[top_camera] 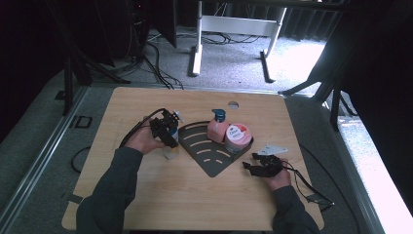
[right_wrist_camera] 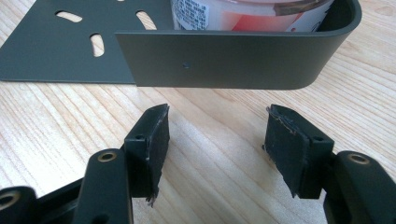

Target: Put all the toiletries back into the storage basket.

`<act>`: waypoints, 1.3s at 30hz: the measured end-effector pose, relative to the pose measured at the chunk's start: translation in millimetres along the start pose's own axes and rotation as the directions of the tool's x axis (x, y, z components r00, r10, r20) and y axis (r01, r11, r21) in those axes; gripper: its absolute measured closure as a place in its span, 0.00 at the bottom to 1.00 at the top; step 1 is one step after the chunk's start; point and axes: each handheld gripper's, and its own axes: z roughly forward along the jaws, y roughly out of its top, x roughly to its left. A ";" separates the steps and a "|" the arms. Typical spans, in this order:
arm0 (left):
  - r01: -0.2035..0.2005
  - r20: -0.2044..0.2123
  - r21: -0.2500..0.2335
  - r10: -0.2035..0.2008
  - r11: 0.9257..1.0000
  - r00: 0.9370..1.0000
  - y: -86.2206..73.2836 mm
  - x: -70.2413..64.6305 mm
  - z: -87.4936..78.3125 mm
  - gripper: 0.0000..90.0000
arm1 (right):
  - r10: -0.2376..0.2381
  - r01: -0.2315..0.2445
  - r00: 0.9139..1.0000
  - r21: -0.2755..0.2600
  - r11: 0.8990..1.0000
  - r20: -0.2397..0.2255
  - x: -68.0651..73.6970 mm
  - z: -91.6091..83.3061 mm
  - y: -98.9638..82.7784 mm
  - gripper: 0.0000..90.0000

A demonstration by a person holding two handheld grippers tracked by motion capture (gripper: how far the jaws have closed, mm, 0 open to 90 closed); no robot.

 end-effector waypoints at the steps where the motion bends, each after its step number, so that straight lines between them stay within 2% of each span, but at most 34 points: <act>1: 0.000 0.004 0.002 0.000 1.000 1.000 0.1 0.3 0.1 0.51 | 0.000 0.000 1.000 0.000 1.000 0.000 0.0 0.0 0.0 0.44; 5: -0.005 0.039 0.014 0.005 1.000 0.999 0.1 0.7 1.2 0.57 | -0.001 0.001 1.000 0.000 1.000 0.000 -0.1 0.0 0.0 0.44; 14: -0.013 0.037 0.018 0.012 1.000 0.999 0.6 -0.8 0.6 0.60 | 0.000 0.000 1.000 0.000 1.000 0.000 0.0 0.0 0.0 0.44; 29: 0.002 0.018 0.028 -0.002 1.000 1.000 0.6 -2.0 -0.9 0.61 | 0.000 0.000 1.000 0.000 1.000 0.000 0.0 0.0 0.0 0.44; 39: 0.033 0.034 -0.005 -0.033 0.999 0.999 0.1 -0.5 -12.2 0.61 | 0.001 -0.001 1.000 0.000 1.000 0.000 0.0 0.0 0.0 0.44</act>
